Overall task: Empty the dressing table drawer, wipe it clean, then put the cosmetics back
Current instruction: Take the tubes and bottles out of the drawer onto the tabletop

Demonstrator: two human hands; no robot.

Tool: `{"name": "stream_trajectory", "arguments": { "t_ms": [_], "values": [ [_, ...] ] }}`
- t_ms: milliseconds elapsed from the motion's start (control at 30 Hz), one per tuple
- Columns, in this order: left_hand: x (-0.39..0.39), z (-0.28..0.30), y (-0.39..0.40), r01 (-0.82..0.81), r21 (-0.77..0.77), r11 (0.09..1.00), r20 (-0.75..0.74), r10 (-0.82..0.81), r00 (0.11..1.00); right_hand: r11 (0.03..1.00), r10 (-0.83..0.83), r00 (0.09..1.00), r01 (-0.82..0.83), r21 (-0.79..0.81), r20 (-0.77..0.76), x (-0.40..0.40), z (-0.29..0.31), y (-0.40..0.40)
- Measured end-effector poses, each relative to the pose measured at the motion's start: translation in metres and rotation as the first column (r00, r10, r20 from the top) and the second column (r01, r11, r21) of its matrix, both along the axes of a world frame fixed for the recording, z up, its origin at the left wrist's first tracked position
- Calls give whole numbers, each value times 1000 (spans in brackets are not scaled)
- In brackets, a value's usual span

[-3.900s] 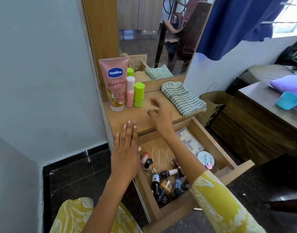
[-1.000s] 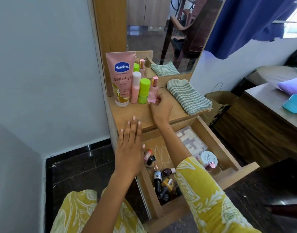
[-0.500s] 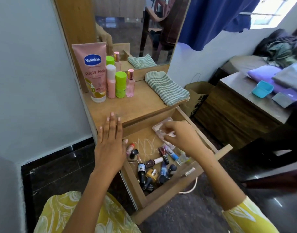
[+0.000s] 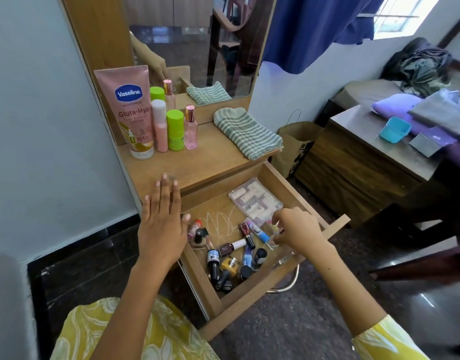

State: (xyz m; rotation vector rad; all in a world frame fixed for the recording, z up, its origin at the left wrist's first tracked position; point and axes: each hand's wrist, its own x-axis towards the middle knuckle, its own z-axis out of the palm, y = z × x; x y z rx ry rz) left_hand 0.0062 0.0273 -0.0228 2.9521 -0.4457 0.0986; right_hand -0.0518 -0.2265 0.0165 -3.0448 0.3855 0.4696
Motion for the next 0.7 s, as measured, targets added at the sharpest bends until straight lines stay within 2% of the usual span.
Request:
{"name": "stream_trajectory", "arguments": {
  "t_ms": [167,300,467,700],
  "values": [
    [1,0,-2,-15,35,999,-10,15,1000,994,-93,993,89,61,74,-3,-4,3],
    [1,0,-2,-12,35,999,-4,12,1000,993,-83,974,62,104,212,-8,8,8],
    [0,0,-2,-11,29,1000,-2,11,1000,946,-112,861,-59,318,495,3,41,35],
    [-2,1,-2,12,-47,999,2,-12,1000,827,-235,713,-211,522,661,62,61,76]
  ]
}}
